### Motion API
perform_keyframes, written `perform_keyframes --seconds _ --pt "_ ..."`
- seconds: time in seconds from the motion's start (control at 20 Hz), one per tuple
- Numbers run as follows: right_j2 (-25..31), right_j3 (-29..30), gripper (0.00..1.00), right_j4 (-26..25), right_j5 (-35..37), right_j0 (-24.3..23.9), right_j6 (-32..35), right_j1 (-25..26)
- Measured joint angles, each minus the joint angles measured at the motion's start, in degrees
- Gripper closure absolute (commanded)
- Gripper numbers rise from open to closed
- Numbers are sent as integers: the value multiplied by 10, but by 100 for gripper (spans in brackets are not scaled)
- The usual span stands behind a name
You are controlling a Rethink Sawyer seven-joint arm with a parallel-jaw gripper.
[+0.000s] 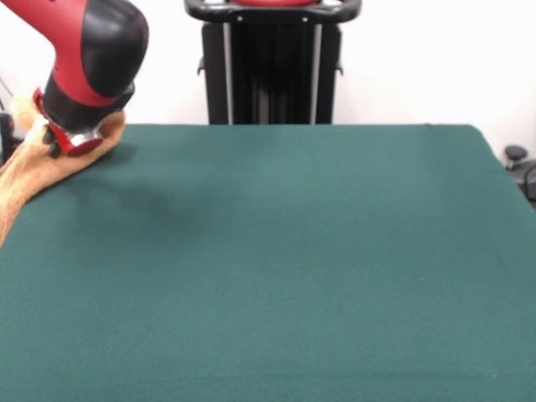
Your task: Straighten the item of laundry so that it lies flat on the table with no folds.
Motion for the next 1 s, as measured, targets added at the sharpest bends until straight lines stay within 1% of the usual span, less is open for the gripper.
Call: perform_keyframes --seconds 0.25,1.0 --pt "0 -13 100 9 24 21 0 19" --pt "-1 -22 100 67 25 26 0 43"
